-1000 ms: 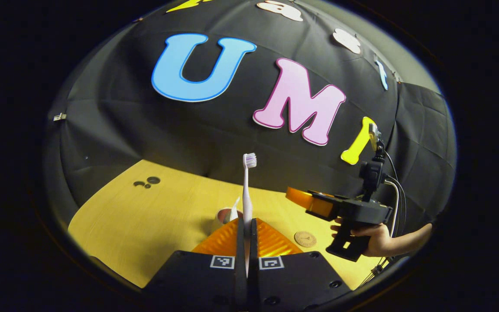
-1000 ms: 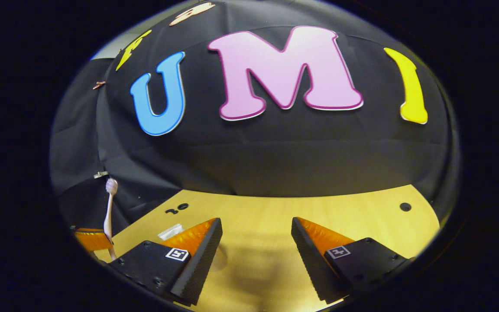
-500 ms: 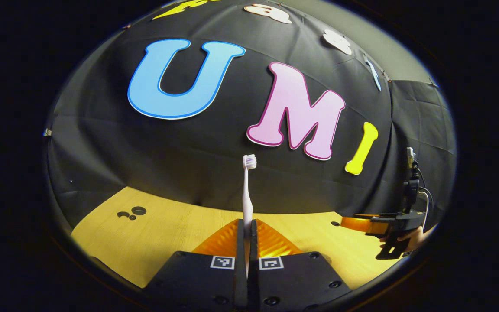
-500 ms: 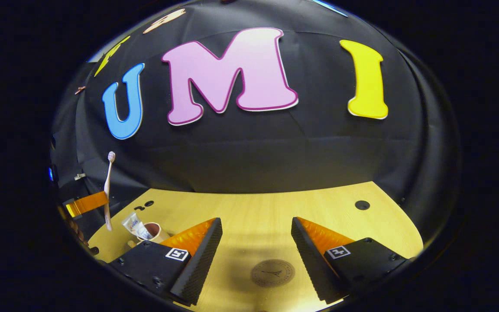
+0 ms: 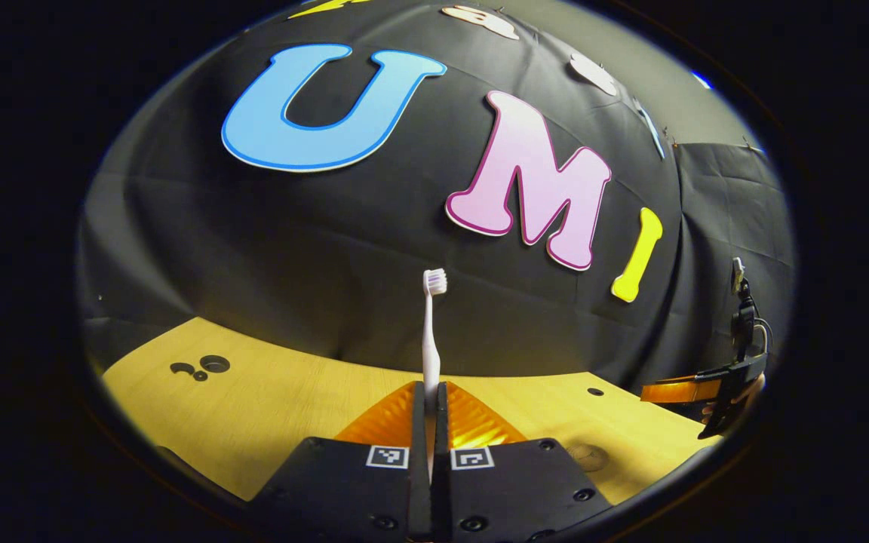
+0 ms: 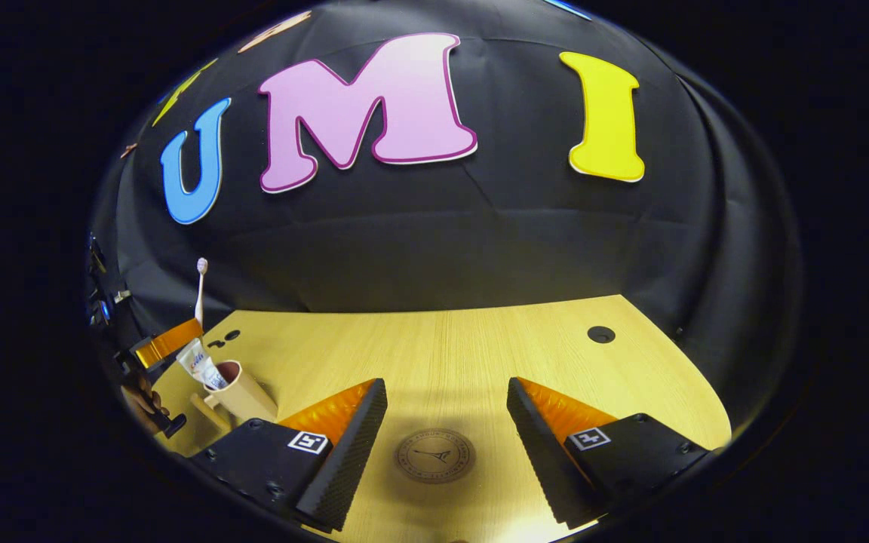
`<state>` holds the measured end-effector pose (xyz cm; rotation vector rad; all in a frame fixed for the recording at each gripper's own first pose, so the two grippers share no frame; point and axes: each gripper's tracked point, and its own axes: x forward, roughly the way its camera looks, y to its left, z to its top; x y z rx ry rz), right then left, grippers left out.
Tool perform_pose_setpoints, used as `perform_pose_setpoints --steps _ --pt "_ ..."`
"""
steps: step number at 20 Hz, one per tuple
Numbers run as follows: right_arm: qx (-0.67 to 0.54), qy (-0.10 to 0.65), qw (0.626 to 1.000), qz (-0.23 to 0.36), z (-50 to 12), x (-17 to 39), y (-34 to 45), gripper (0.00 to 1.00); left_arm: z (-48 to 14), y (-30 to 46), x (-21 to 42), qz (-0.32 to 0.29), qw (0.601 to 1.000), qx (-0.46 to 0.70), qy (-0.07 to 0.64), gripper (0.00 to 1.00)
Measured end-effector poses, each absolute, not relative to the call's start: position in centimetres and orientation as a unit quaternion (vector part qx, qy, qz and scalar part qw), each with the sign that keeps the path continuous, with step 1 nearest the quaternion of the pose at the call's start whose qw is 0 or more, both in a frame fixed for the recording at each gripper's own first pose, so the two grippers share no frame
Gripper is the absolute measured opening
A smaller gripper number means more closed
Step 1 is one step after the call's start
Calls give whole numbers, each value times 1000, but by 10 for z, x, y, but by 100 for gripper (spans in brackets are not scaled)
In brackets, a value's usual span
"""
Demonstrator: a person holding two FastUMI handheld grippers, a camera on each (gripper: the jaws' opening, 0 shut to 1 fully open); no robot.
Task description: Put the toothbrush and toothpaste on the desktop into the cup, then pick up the cup and place it on the coaster on the desktop.
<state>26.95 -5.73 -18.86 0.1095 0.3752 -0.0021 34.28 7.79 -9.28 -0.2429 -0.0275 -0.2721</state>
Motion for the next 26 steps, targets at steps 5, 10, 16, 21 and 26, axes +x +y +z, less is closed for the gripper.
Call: perform_pose_setpoints --steps 5,10,16,21,26 --pt "56 196 979 -2 -200 265 -50 98 -110 78 343 -143 981 -132 -18 6" --pt "60 204 977 -2 -207 259 -46 98 -125 81 320 -145 984 -102 -5 17" --pt "75 210 975 -11 -211 247 -55 98 -127 99 282 -126 988 -85 37 90" --pt "89 220 971 -18 -218 225 -61 98 -140 101 261 -110 987 -56 101 97" --pt "90 247 965 -10 -241 187 -52 98 -162 91 255 -93 979 -9 182 98"
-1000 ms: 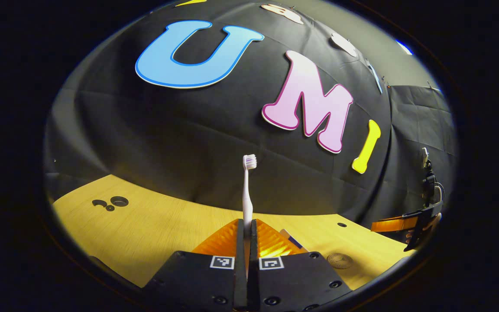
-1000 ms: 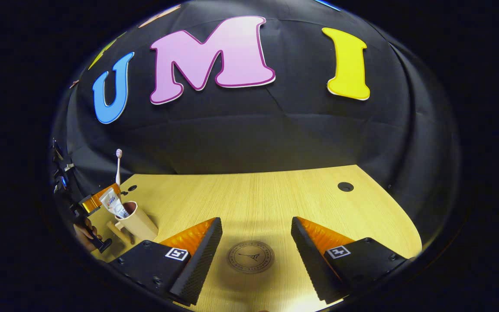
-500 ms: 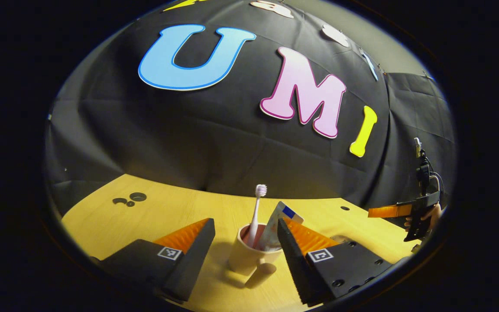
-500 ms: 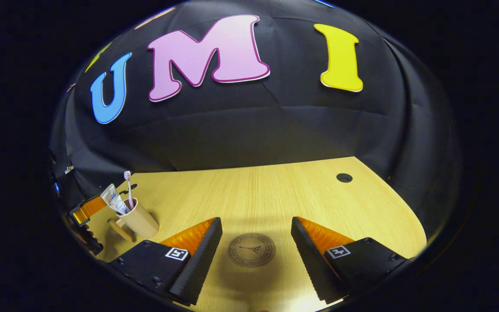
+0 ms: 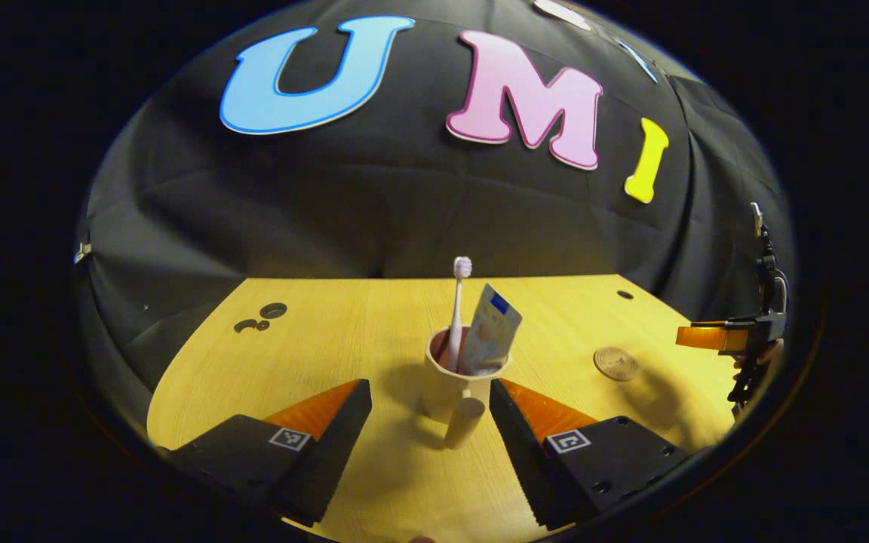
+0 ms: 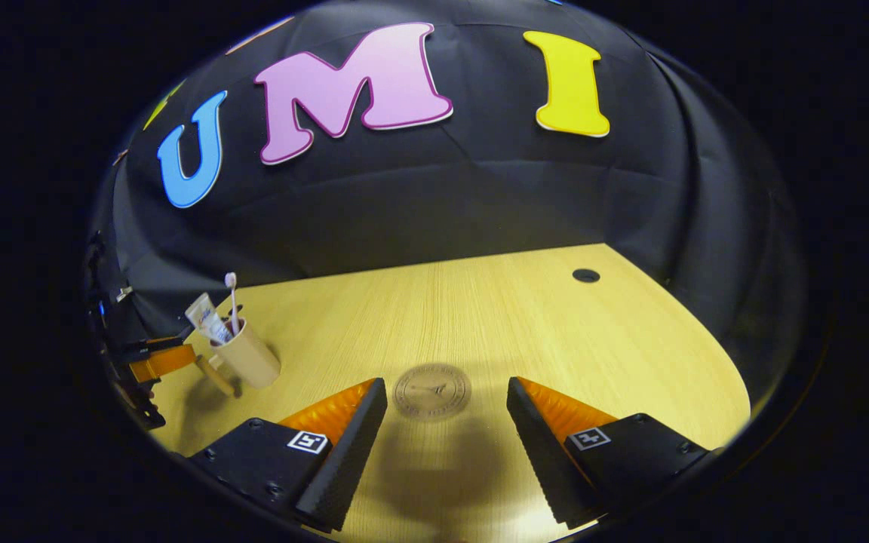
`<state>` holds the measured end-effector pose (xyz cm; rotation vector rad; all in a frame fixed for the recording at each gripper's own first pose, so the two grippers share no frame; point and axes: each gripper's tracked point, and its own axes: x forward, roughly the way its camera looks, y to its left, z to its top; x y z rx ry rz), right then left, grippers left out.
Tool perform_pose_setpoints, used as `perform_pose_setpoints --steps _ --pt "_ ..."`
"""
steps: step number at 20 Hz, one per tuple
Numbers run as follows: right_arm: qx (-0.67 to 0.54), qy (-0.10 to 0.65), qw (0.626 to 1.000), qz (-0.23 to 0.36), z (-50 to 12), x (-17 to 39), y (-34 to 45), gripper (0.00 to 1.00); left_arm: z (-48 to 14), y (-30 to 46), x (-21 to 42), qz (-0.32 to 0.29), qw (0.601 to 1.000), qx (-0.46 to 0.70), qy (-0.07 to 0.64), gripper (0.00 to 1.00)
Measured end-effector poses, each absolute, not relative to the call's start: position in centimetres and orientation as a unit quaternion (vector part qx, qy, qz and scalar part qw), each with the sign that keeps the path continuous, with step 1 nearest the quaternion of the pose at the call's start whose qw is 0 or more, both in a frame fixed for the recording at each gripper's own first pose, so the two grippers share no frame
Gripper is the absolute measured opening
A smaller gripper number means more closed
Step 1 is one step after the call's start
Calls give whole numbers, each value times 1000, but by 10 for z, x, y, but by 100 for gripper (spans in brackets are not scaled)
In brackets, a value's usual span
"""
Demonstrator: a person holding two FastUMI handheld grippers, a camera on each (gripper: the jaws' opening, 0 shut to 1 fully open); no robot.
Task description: Put the toothbrush and toothpaste on the desktop into the cup, then pick up the cup and place it on the coaster on the desktop.
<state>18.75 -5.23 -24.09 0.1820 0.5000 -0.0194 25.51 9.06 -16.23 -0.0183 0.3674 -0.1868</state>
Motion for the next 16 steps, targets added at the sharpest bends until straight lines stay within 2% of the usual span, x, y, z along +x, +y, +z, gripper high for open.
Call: perform_pose_setpoints --steps 7,11,16 --pt "84 291 953 16 -270 135 -50 99 -192 71 259 -81 953 -9 292 98" --pt "87 290 953 22 -266 128 -59 98 -204 64 269 -84 935 -3 346 98" --pt "87 284 955 27 -260 131 -69 98 -222 67 280 -60 908 -25 414 98"
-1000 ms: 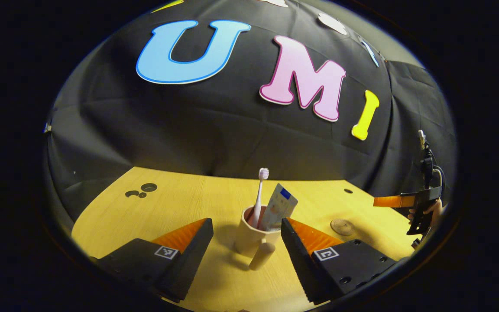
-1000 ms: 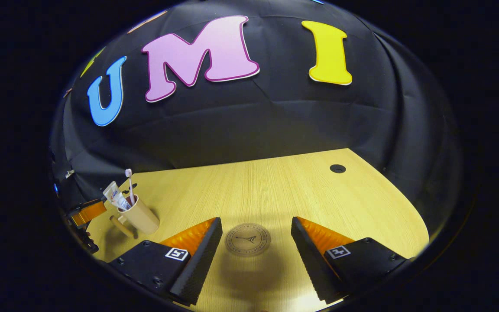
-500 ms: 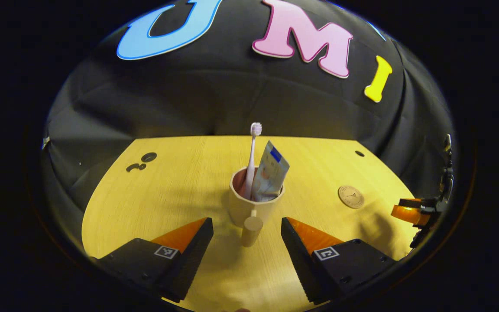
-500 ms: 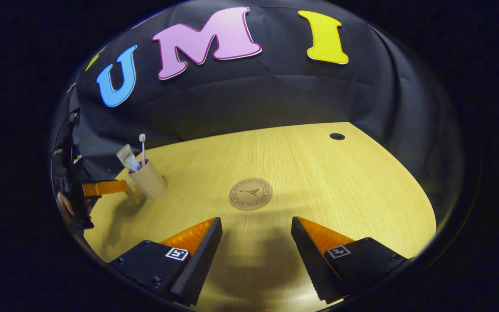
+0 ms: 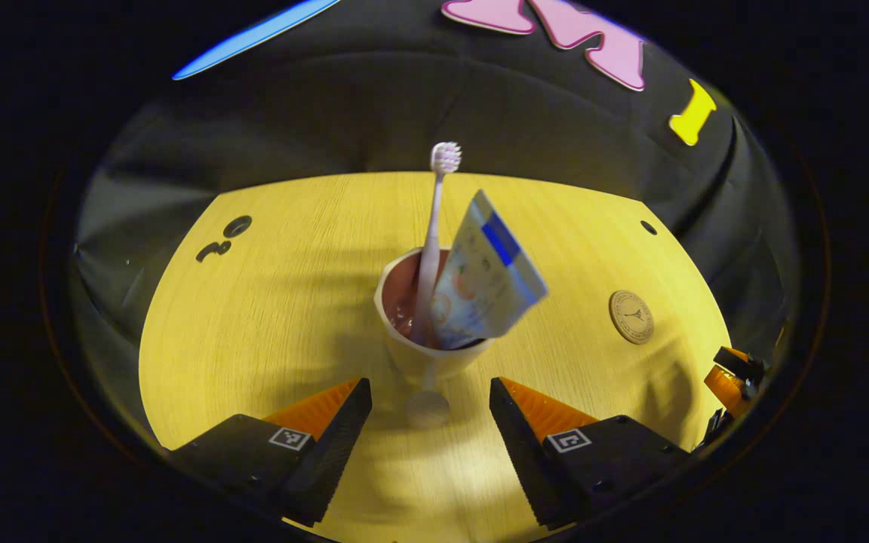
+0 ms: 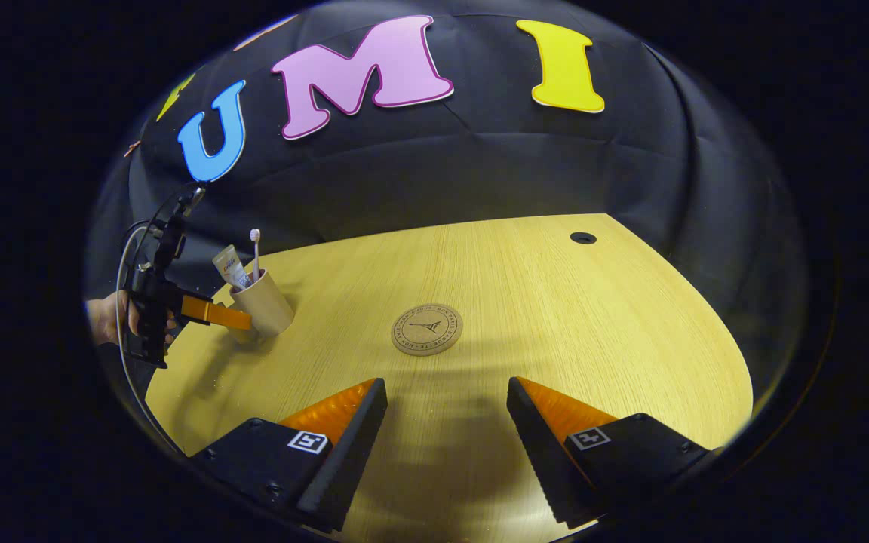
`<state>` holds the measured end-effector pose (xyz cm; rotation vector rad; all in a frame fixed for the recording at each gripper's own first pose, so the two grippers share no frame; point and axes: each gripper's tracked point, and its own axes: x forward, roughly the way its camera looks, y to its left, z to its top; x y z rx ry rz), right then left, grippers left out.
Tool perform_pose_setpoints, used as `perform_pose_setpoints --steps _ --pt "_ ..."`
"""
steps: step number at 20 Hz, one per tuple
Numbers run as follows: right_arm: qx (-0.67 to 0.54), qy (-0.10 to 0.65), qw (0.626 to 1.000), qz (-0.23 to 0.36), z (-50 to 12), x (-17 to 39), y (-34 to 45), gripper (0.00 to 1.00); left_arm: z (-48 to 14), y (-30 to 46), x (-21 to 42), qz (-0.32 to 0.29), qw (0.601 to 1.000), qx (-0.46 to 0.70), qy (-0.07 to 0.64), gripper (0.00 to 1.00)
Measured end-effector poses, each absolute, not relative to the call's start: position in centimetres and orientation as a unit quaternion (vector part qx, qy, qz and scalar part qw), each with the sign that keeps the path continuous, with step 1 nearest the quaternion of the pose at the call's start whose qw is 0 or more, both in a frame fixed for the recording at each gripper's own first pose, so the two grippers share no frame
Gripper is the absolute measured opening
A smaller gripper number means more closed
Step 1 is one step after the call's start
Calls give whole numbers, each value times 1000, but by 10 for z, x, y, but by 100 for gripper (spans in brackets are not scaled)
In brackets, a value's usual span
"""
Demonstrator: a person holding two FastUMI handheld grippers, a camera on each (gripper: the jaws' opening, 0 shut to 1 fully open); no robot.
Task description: Put the toothbrush and toothpaste on the desktop into the cup, then pick up the cup and place it on the coaster on the desktop.
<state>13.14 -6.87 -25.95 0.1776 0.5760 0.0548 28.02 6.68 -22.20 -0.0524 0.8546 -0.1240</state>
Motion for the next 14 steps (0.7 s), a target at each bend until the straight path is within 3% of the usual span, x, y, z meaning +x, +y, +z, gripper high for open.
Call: perform_pose_setpoints --steps 10,11,12,14 --pt "83 292 952 27 -261 131 -99 99 -227 62 291 -73 883 2 464 65" --pt "84 293 952 29 -260 131 -101 99 -227 60 292 -76 880 9 468 51" --pt "84 293 952 29 -260 130 -104 99 -228 60 290 -76 878 17 472 57" --pt "84 292 952 28 -257 132 -107 99 -230 61 290 -73 873 28 481 51"
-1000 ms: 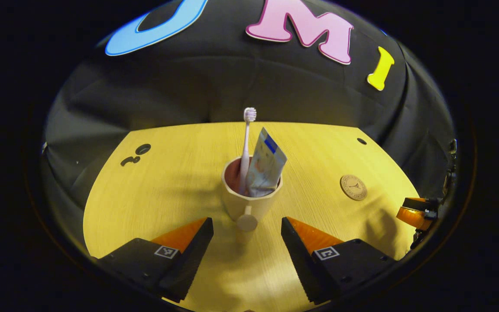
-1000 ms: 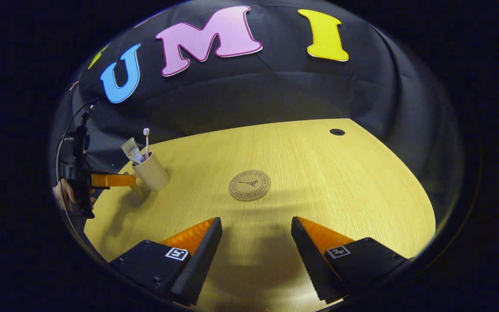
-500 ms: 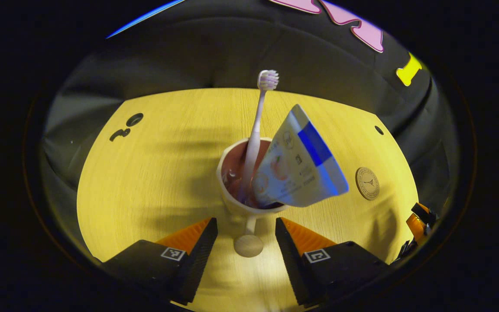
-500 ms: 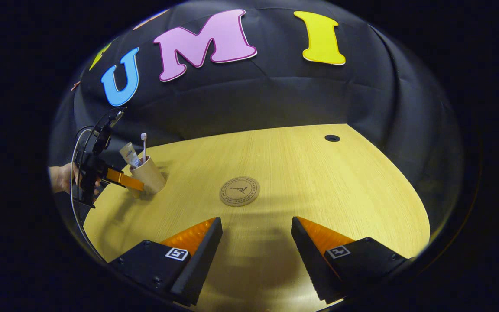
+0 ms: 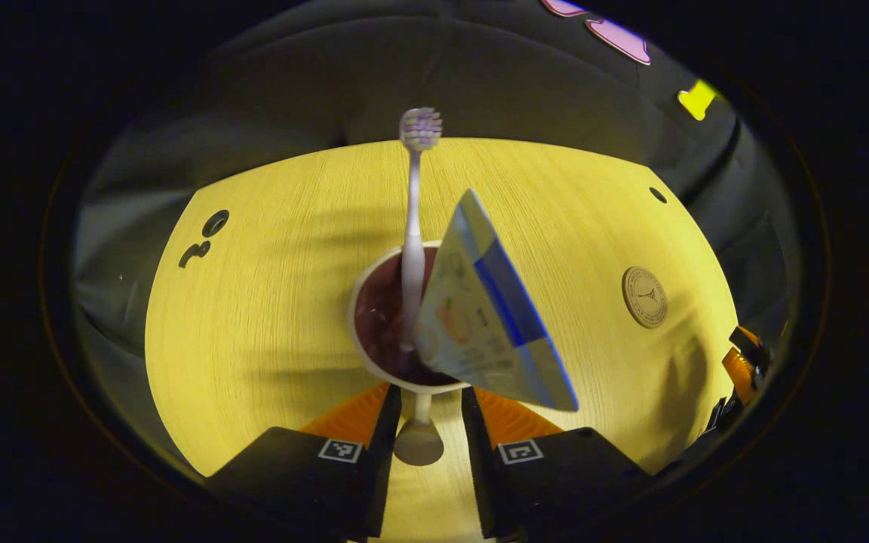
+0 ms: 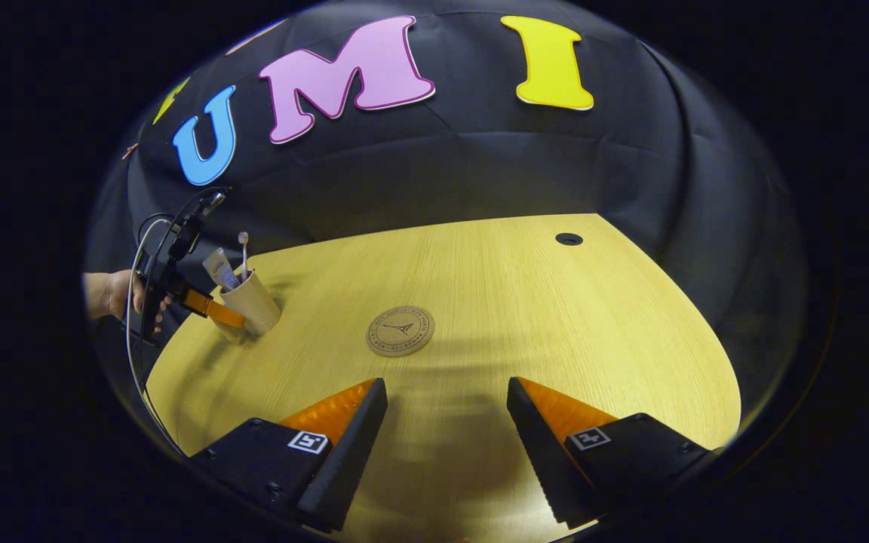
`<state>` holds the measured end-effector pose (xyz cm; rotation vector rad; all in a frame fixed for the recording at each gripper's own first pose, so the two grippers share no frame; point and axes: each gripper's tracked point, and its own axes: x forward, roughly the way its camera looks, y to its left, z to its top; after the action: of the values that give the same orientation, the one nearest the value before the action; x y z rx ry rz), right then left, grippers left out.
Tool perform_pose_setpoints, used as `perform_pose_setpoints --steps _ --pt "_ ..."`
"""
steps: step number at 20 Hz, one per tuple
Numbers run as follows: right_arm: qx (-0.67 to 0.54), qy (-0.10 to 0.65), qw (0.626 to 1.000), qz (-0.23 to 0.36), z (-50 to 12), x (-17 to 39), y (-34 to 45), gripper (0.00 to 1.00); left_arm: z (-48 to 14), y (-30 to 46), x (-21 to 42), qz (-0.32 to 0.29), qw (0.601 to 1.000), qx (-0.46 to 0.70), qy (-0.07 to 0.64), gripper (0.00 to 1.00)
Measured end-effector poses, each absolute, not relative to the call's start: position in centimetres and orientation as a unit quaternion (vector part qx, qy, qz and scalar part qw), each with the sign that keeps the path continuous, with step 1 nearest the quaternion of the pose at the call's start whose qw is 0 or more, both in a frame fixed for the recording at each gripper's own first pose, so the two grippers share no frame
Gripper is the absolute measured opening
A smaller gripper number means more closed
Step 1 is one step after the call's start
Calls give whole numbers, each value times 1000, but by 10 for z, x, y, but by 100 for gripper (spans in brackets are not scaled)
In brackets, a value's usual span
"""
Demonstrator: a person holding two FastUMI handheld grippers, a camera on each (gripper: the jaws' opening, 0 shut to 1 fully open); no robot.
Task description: Put the toothbrush and toothpaste on the desktop into the cup, then pick up the cup and place it on the coaster on the desktop.
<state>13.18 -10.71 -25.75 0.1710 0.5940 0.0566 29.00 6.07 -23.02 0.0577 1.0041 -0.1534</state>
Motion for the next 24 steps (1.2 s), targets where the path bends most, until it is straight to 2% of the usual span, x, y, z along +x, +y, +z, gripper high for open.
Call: perform_pose_setpoints --steps 1,2,6,7,16,24 --pt "85 292 952 28 -257 132 -107 99 -231 60 291 -72 874 26 480 46" --pt "85 293 952 29 -256 132 -108 98 -232 57 290 -70 875 18 479 37" --pt "84 292 952 29 -252 131 -107 99 -232 58 290 -73 875 16 479 25" --pt "83 294 952 29 -253 130 -106 99 -231 58 290 -72 876 15 477 28" --pt "80 296 952 26 -251 124 -104 98 -220 53 290 -67 884 19 462 25" --pt "91 283 955 16 -241 117 -111 98 -189 -12 290 -120 887 55 444 25"
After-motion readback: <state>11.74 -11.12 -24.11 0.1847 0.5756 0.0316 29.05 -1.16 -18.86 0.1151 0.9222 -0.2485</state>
